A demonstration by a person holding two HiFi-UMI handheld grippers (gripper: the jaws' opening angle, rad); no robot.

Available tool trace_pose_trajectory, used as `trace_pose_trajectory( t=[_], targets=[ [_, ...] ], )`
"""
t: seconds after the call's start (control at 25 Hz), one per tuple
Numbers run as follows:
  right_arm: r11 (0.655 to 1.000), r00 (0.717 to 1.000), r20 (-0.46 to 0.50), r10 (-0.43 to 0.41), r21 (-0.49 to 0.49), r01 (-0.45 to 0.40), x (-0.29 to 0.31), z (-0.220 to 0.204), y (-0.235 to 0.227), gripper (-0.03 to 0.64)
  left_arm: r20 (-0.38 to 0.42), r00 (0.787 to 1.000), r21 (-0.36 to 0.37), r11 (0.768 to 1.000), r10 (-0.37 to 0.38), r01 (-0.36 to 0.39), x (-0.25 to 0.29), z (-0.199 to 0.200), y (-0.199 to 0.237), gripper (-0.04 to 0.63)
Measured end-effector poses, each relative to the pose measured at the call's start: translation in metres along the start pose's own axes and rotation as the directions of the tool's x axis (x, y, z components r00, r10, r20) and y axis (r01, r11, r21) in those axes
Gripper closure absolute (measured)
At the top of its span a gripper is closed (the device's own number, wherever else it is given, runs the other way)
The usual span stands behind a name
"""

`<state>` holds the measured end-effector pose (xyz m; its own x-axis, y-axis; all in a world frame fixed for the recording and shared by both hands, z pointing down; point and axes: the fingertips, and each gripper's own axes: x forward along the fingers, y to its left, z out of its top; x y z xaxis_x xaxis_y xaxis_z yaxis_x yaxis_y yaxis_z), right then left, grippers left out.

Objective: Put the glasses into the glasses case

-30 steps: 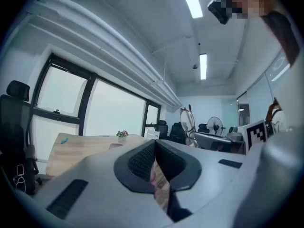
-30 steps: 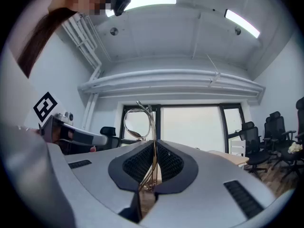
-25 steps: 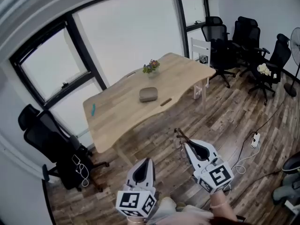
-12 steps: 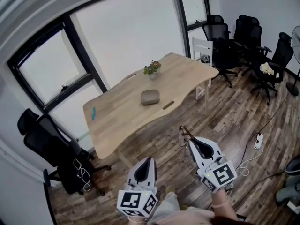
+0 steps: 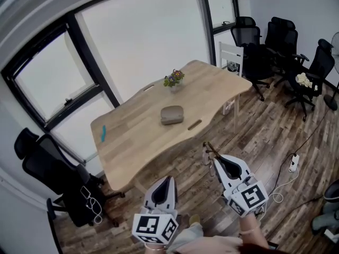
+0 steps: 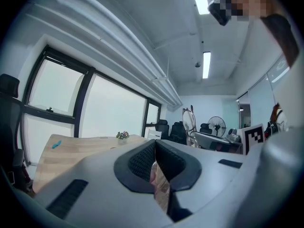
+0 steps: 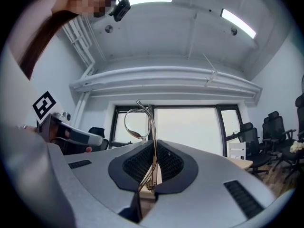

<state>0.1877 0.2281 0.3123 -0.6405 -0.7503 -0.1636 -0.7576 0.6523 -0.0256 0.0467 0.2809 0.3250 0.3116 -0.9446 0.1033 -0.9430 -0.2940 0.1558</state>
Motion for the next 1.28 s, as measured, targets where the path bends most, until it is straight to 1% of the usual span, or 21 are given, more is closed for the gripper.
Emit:
trace_pose_trajectory(
  t=[0.48,0.72,1.08,1.28],
  targets=[
    [1.0,1.0,-0.013,0.0,-0.008,0.0,0.079,-0.013,-0.008,0.6,-0.001,1.0,-0.011,1.0,-0.021,0.021,0.049,0.01,0.061,0.594],
    [1.0,1.0,-0.019,-0.016,-0.019,0.016,0.112,-0.021,-0.009,0.6,0.004,0.999,-0.018,0.999,-0.044,0.044,0.069,0.013,0.09,0.594],
    [0.998,0.997,-0.038,-0.065,-0.028,0.064,0.144,-0.033,-0.016,0.6,-0.008,0.996,-0.033,0.995,-0.09,0.089,0.098,0.013,0.12,0.594],
    [0.997,0.996,-0.047,-0.074,-0.031,0.072,0.156,-0.038,-0.016,0.6,-0.009,0.995,-0.045,0.994,-0.102,0.101,0.107,0.012,0.131,0.594]
  ],
)
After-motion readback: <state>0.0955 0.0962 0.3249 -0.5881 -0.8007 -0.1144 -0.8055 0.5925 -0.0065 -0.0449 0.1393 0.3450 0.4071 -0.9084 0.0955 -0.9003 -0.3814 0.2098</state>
